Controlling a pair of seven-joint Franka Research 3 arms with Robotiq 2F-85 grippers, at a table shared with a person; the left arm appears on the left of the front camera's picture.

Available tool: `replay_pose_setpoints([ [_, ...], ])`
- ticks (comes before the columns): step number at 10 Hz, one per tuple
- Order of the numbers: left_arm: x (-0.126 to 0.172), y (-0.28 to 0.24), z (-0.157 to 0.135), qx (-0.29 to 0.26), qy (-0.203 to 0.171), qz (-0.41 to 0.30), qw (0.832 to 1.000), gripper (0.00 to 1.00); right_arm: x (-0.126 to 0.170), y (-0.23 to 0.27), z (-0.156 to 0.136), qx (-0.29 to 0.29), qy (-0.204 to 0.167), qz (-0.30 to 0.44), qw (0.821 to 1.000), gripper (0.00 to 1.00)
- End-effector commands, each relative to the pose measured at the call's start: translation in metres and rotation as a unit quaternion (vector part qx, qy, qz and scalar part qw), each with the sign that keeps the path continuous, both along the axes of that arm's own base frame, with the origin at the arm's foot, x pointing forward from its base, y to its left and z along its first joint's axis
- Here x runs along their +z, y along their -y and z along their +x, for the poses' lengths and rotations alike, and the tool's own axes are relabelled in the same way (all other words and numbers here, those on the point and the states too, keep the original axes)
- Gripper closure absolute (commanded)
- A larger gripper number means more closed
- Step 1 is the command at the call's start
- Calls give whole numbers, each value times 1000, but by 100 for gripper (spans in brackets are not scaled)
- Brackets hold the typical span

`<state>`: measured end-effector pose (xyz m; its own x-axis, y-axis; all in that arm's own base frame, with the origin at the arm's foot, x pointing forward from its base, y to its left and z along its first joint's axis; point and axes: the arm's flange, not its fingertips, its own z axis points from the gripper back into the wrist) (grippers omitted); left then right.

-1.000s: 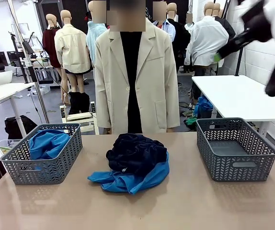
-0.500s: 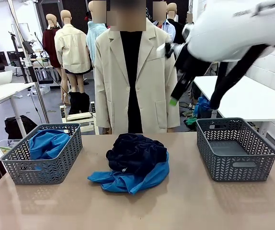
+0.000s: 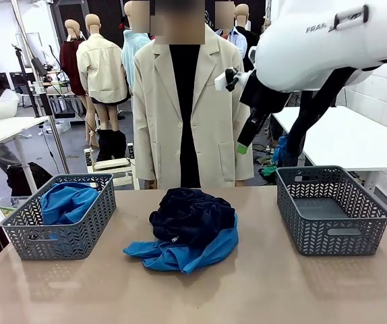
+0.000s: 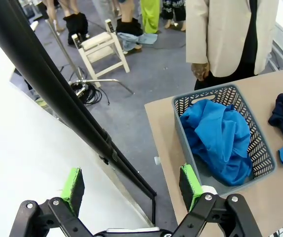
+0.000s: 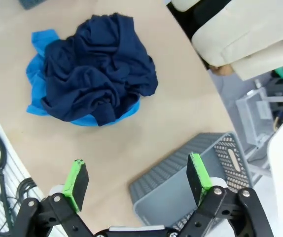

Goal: Sort the tops and bottoms.
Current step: Lift clothes from the center of the table with your right hand.

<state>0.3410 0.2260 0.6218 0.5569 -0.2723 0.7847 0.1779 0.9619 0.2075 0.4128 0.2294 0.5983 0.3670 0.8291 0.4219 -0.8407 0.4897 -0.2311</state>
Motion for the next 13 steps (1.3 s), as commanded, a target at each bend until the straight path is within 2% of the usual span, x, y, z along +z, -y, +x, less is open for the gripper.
replay_pose_setpoints([
  [1, 3, -1, 1, 3, -8, -3, 1000, 0, -5, 0, -2, 3, -5, 11, 1000, 0],
  [3, 3, -1, 1, 3, -8, -3, 1000, 0, 5, 2, -2, -1, 5, 2, 1000, 0],
  [5, 3, -1, 1, 3, -8, -3, 1000, 0, 1, -45, 36, 74, 6, -13, 997, 0],
  [6, 3, -1, 1, 3, -8, -3, 1000, 0, -2, -66, 52, 85, 10, -9, 996, 0],
  [8, 3, -1, 1, 3, -8, -3, 1000, 0, -25, -122, 94, 174, -49, -30, 983, 0],
  [10, 3, -1, 1, 3, -8, -3, 1000, 0, -63, -171, 125, 221, -92, -57, 969, 0],
  [12, 3, -1, 1, 3, -8, -3, 1000, 0, -100, -194, 143, 259, -151, -62, 952, 0],
  [13, 3, -1, 1, 3, -8, -3, 1000, 0, -112, -197, 146, 266, -155, -73, 949, 0],
])
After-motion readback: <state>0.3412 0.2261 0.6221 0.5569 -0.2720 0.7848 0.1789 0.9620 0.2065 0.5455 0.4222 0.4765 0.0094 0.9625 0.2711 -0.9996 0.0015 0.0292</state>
